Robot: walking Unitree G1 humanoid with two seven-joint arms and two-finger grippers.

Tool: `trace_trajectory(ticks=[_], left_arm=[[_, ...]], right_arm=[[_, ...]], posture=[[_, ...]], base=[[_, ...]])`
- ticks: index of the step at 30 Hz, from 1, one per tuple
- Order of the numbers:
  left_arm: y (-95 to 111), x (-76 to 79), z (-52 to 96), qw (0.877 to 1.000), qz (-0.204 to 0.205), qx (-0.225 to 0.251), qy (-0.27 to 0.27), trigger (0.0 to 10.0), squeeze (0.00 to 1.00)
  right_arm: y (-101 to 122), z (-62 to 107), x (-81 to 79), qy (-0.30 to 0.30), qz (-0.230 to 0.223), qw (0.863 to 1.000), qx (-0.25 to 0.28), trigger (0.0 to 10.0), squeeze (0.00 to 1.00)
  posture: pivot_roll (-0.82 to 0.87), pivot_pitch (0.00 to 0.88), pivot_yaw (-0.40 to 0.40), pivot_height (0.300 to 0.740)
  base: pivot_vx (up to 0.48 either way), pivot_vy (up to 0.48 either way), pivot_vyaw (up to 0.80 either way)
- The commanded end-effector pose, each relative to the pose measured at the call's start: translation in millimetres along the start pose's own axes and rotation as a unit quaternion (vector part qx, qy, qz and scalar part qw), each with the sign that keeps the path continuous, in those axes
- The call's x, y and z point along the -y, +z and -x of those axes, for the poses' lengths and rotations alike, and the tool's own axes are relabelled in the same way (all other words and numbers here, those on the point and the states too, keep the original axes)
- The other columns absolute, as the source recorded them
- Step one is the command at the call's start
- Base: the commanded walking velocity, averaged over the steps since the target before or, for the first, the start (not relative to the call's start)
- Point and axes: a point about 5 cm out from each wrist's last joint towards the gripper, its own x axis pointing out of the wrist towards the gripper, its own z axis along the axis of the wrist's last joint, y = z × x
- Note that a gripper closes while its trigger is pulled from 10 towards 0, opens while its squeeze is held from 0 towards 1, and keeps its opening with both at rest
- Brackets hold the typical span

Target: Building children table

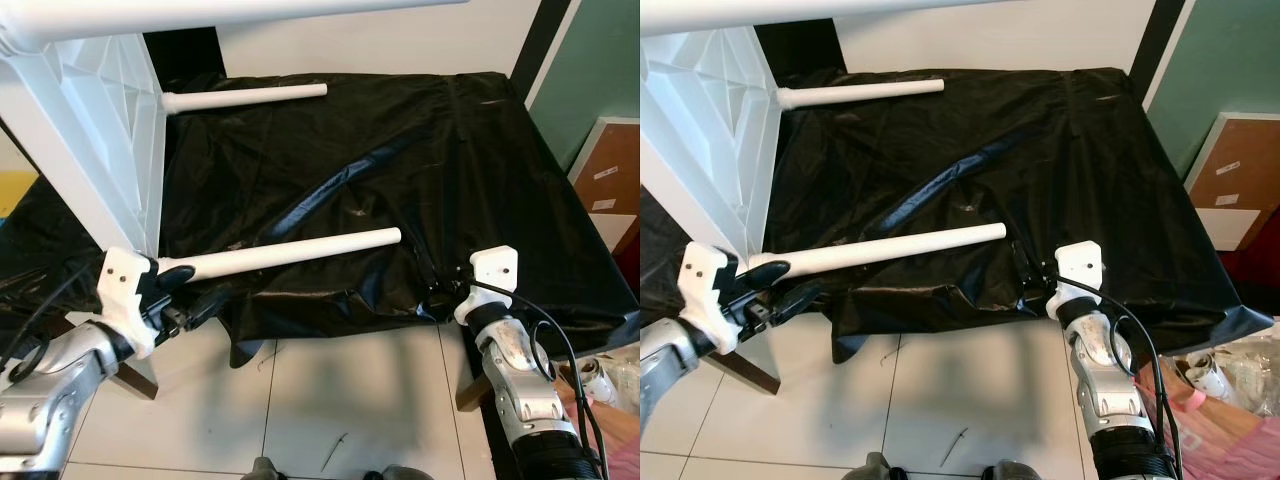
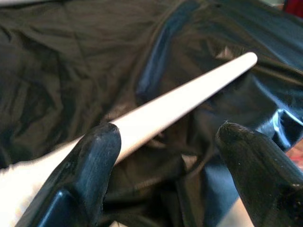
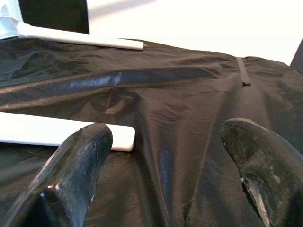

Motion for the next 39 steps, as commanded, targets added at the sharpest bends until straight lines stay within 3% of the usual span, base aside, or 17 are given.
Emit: trace_trajectory(ticks=[1,7,16,19,25,31,35,39], left_arm=[[-3,-7.8,-2.7,0.999,-0.007,-0.005,0.031,10.0,0.0],[-3,-21.1,-0.4,0.997,-0.02,-0.008,0.068,10.0,0.0],[-6,-47.2,15.4,0.99,-0.043,-0.026,0.128,10.0,0.0],[-3,-79.7,32.9,0.974,-0.068,-0.021,0.217,10.0,0.0],[-1,-93.8,37.9,0.959,-0.078,-0.008,0.271,10.0,0.0],[1,-93.4,38.7,0.957,-0.076,0.003,0.278,10.0,0.0],[-3,-60.7,24.9,0.983,-0.066,0.028,0.167,10.0,0.0],[-3,-48.7,20.3,0.99,-0.062,0.038,0.122,10.0,0.0]], right_arm=[[-3,2.3,1.1,-0.004,-0.008,1.0,-0.007,10.0,0.0],[-3,6.1,2.4,-0.013,-0.008,1.0,-0.008,10.0,0.0],[-4,7.6,0.6,-0.013,-0.011,1.0,-0.008,10.0,0.0],[-3,3.9,-2.1,-0.006,-0.013,1.0,-0.007,10.0,0.0],[-3,2.3,-3.9,-0.001,-0.014,1.0,-0.006,10.0,0.0],[-3,2.4,-3.6,-0.001,-0.014,1.0,-0.006,10.0,0.0],[-4,4.2,-3.9,-0.001,-0.015,1.0,-0.009,10.0,0.0],[-4,3.8,-4.2,-0.001,-0.016,1.0,-0.009,10.0,0.0]], posture=[[-0.04,0.071,0.01,0.74],[-0.05,0.07,0.021,0.74],[-0.04,0.069,0.02,0.74],[-0.03,0.066,0.009,0.74],[-0.02,0.065,0.004,0.74],[-0.02,0.066,0.007,0.74],[-0.02,0.072,0.007,0.74],[-0.02,0.073,0.007,0.74]], base=[[0.0,0.0,0.0],[0.0,0.0,0.0],[0.0,0.0,0.0],[0.0,0.0,0.0],[0.0,0.0,0.0],[0.0,0.0,0.0],[0.0,0.0,0.0],[0.0,0.0,0.0]])
